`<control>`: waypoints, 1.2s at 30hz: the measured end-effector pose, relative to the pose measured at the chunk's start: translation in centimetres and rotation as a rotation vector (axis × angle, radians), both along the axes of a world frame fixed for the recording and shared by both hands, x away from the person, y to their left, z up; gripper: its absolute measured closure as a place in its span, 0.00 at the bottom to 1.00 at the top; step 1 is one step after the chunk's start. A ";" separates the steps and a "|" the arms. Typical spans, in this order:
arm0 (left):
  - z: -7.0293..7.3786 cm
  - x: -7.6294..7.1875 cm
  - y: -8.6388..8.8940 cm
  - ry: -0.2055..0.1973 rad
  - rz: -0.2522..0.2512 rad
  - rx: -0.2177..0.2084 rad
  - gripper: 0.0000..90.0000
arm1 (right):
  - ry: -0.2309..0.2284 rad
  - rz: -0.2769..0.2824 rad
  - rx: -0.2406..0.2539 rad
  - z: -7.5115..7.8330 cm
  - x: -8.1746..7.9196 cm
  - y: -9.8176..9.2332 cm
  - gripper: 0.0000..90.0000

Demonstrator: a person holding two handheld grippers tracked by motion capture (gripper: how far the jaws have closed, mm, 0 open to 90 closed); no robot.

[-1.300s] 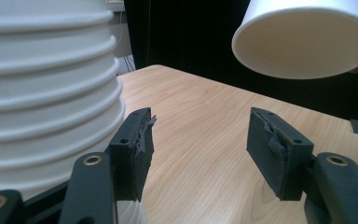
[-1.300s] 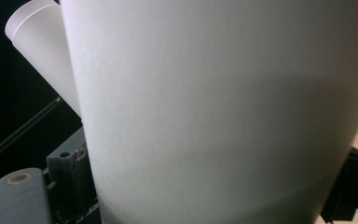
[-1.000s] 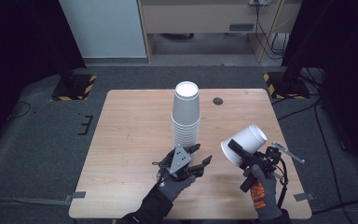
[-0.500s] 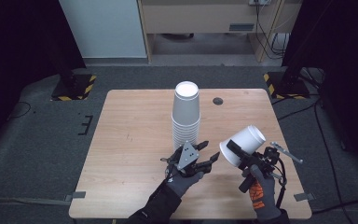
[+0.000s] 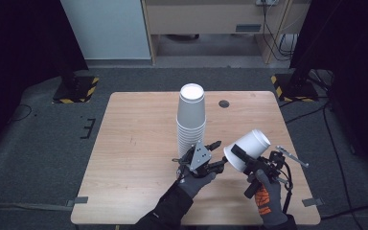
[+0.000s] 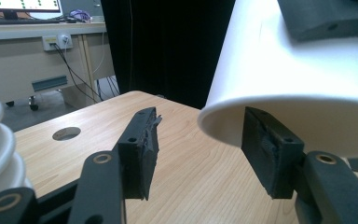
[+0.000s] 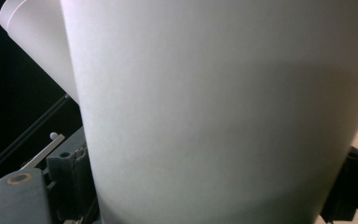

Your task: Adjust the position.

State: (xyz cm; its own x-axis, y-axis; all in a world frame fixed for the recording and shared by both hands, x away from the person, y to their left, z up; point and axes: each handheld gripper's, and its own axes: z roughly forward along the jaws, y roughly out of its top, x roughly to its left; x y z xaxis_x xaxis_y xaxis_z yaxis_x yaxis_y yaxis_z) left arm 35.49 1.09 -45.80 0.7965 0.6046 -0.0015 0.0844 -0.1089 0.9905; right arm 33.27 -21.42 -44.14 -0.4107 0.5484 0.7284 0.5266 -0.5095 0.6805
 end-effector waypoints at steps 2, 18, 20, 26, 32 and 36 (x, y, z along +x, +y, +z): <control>-0.1 0.1 -0.3 -0.008 -0.001 -0.001 0.51 | 0.001 0.004 -0.002 -0.1 0.1 0.1 0.15; -0.1 0.4 -1.1 -0.039 0.000 -0.010 0.65 | 0.016 0.041 -0.002 -0.5 0.1 0.8 0.15; 0.0 0.4 -1.1 -0.047 0.001 -0.017 0.69 | 0.027 0.047 -0.006 -0.6 0.1 0.9 0.15; -0.1 0.3 -0.9 -0.051 0.004 0.004 0.82 | 0.036 0.070 -0.004 -0.7 0.2 1.0 0.15; -0.3 0.1 -0.5 -0.046 -0.003 0.011 0.87 | 0.041 0.075 0.001 -0.8 0.3 1.0 0.14; -0.4 0.0 -0.4 -0.041 -0.021 0.019 0.90 | 0.035 0.074 0.003 -0.8 0.4 0.9 0.14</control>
